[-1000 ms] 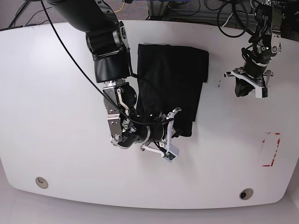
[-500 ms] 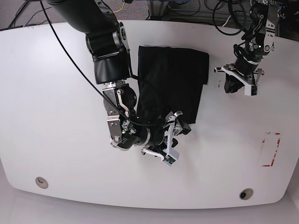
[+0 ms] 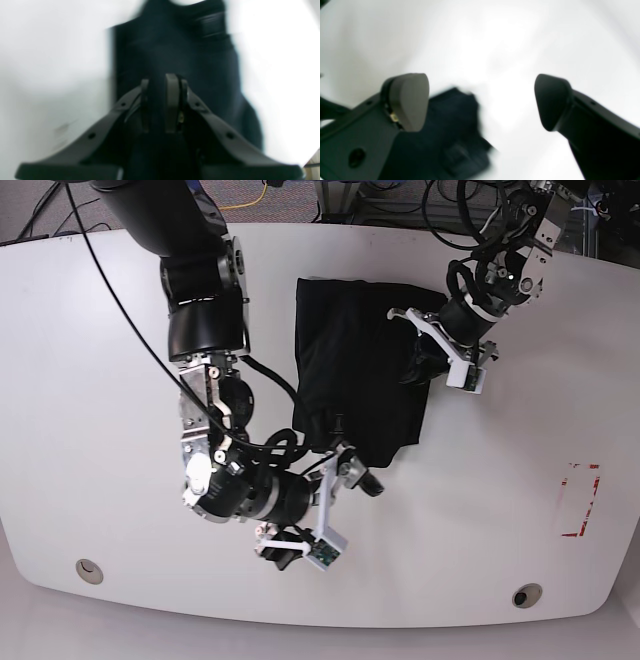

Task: Layout the t-shirt on the table in an organized manner, then fold the t-shirt properly

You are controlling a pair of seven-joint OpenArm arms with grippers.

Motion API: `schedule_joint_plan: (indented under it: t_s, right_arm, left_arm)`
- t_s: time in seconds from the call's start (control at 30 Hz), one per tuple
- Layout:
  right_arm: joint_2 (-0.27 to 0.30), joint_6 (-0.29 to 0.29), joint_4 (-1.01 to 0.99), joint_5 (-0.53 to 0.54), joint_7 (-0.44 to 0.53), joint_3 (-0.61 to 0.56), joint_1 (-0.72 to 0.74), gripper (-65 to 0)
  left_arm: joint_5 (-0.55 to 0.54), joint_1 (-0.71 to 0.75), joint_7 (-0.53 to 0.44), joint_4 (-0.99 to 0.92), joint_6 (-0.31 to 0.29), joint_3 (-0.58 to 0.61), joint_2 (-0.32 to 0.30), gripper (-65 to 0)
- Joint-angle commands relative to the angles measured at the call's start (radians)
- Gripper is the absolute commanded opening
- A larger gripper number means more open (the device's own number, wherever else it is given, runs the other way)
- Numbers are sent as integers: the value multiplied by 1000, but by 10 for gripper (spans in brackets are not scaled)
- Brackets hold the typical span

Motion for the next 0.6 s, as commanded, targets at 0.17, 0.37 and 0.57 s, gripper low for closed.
schedule_joint_plan:
  t_s: [0.17,0.37,0.57]
  right_arm:
    - [154,-1,139,8,-20,5,-115,-59]
    - [188,-1,139,8,-17,45,-210,-59]
    - [134,-1,79,8,-19,145,-236,-59]
  left_arm:
    - [43,-51,-18,8,-5,71,55,-574]
    - [112,-56,-18,-22,-5,71,55,-574]
    - [113,-57,-18,-56,-5,10,52,-574]
